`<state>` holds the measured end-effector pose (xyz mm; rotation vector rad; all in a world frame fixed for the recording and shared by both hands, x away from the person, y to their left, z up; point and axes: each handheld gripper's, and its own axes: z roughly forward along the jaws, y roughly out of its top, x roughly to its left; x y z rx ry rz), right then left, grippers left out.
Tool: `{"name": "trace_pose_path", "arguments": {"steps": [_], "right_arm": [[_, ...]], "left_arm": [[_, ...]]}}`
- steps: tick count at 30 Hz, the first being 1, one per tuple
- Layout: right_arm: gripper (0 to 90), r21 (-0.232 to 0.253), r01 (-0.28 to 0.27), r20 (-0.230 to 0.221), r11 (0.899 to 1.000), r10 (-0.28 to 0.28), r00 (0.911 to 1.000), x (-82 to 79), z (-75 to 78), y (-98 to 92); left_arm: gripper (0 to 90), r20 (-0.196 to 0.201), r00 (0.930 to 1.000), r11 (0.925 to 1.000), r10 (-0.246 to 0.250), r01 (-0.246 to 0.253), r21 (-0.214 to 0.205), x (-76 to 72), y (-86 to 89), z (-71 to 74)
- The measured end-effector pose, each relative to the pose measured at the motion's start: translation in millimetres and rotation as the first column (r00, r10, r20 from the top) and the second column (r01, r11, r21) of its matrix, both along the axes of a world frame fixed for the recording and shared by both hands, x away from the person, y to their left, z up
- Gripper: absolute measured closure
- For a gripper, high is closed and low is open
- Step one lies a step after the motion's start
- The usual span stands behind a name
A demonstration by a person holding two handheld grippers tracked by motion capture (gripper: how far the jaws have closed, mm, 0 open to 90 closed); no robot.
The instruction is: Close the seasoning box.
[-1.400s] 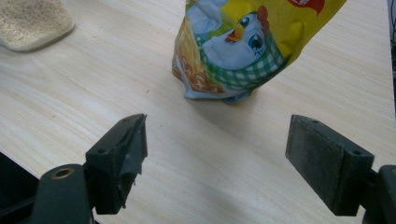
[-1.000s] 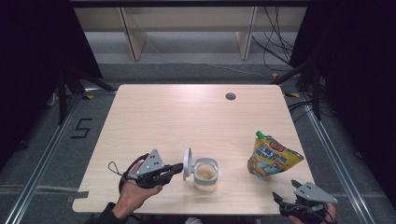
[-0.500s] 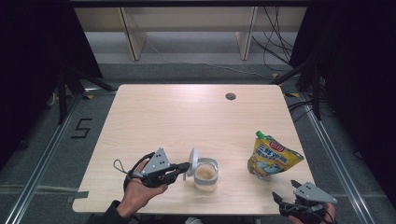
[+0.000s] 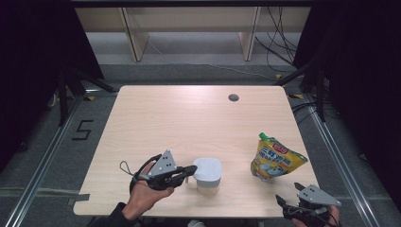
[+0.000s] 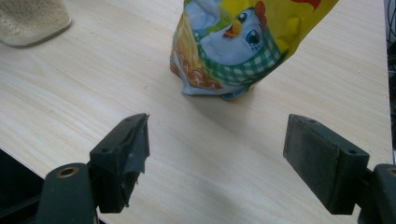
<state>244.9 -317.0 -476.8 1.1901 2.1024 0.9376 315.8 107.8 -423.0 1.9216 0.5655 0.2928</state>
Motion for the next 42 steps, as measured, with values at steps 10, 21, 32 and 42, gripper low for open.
{"name": "trace_pose_path", "arguments": {"steps": [10, 21, 32, 42], "right_arm": [[23.2, -0.003, -0.008, 0.003, 1.000, 0.008, 1.0000, -0.3, 0.5, 0.9], [23.2, 0.018, -0.008, -0.018, 1.000, 0.008, 0.9998, -0.4, -0.6, 3.1], [23.0, 0.011, -0.003, -0.017, 1.000, 0.003, 0.9998, -1.2, -0.5, 4.0], [23.1, 0.004, -0.034, -0.002, 0.999, 0.034, 0.9994, 0.8, -1.2, 3.0]], "left_arm": [[83.9, -0.013, 0.9999, 0.9994, -0.003, 0.002, -0.034, 2.3, 17.4, 1.1], [53.0, -0.087, 0.9960, 0.9961, 0.021, -0.029, -0.084, 0.4, 46.4, -16.8], [33.8, -0.129, 0.9901, 0.9960, 0.054, -0.063, -0.064, -6.3, 71.5, -35.9], [27.7, -0.142, 0.9878, 0.9978, 0.064, -0.066, -0.011, -24.5, 79.6, -45.8]]}}
